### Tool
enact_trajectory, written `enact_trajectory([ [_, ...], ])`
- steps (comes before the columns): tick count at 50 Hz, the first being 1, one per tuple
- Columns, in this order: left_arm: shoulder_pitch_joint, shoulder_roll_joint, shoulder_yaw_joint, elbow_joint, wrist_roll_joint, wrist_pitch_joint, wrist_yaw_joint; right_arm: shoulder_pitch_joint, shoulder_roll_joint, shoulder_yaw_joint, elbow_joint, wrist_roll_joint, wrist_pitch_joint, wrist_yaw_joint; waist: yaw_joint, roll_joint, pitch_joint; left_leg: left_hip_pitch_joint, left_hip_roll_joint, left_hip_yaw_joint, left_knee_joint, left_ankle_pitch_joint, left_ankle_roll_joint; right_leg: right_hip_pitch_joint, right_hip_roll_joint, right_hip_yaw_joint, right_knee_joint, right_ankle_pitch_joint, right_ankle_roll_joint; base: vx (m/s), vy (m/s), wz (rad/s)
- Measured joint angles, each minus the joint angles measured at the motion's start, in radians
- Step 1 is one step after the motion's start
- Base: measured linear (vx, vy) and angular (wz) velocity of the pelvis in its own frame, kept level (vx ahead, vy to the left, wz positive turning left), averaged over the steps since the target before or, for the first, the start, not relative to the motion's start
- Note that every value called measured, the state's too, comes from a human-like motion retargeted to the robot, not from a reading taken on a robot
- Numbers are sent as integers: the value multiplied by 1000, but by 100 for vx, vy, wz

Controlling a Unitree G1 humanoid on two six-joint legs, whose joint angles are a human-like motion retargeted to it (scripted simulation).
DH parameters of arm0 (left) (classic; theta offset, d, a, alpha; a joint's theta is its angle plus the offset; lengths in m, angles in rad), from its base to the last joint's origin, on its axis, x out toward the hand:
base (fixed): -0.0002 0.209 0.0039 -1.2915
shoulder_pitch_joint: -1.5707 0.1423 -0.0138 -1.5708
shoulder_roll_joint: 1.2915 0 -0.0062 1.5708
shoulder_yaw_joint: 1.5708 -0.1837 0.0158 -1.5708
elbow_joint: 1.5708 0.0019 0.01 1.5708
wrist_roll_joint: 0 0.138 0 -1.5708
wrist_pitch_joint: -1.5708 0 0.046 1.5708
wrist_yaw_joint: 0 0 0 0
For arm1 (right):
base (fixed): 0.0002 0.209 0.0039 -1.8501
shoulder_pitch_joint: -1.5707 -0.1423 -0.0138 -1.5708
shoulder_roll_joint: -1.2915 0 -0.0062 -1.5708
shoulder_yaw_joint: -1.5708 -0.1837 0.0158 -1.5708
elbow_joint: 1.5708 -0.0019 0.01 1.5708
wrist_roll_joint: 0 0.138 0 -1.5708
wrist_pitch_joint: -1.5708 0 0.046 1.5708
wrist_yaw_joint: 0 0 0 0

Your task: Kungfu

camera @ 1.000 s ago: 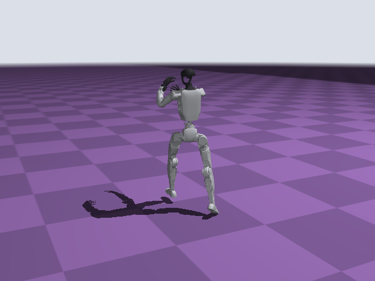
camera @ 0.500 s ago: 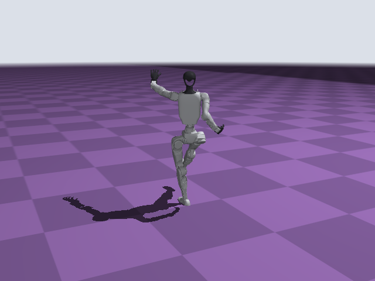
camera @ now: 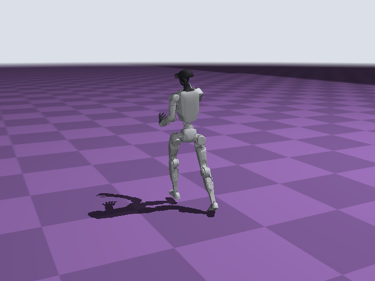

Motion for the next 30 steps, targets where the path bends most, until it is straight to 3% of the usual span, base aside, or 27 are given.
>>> enact_trajectory([
  [2, 147, -87, 32, 29, -10, 82, -20, -185, -29, 35, 235, -190, -56, -83, 39, -58, 0, -87, 10, 3, 64, -11, -5, 9, 11, -2, -67, -77, 0, -41, -54, 25],
  [5, 292, -221, 61, 54, -96, 121, 22, -440, -57, 106, 641, -630, -127, -283, 91, -80, 46, -147, 34, 0, 105, -2, -14, -3, -4, -69, -102, -220, -28, -57, -38, 5],
  [7, 338, -253, 51, 51, -113, 104, 54, -571, -49, 138, 886, -944, 60, -458, 102, -70, 69, -163, 41, -28, 97, 25, -26, -11, 16, -83, -99, -295, -46, -43, -29, 39],
  [8, 347, -254, 47, 46, -99, 97, 60, -613, -35, 131, 981, -1064, 200, -528, 99, -61, 81, -167, 39, -48, 88, 41, -34, -10, 31, -89, -101, -324, -50, -43, -31, 83],
  [10, 353, -232, 43, 27, -61, 94, 53, -664, -1, 96, 1116, -1197, 338, -634, 75, -44, 92, -173, 40, -72, 67, 75, -47, -1, 68, -111, -114, -364, -73, -33, -32, 107],
  [15, 325, -175, 59, -7, 4, 118, 26, -635, 28, 92, 1107, -1124, 32, -786, 28, -28, 90, -159, 77, -42, -22, 178, -81, -14, 111, -148, -119, -381, -106, -19, -18, 55],
  [22, 274, -137, 99, -47, -4, 154, 63, -583, 3, 118, 1070, -1087, 29, -718, 13, -26, 83, -111, 113, 67, -115, 233, -89, -22, 105, -170, -135, -343, -97, -6, 0, 1],
  [25, 234, -97, 157, -49, 48, 175, 70, -546, -3, 107, 1004, -986, -45, -698, 3, -34, 72, -104, 116, 101, -117, 194, -69, -25, 91, -177, -143, -317, -82, 14, 7, -8],
  [30, 120, 12, 260, 32, 164, 114, 107, -473, 13, 88, 874, -727, -182, -610, -20, -40, 49, -93, 94, 118, -105, 151, -46, -18, 63, -178, -148, -222, -7, 27, 11, -9],
])
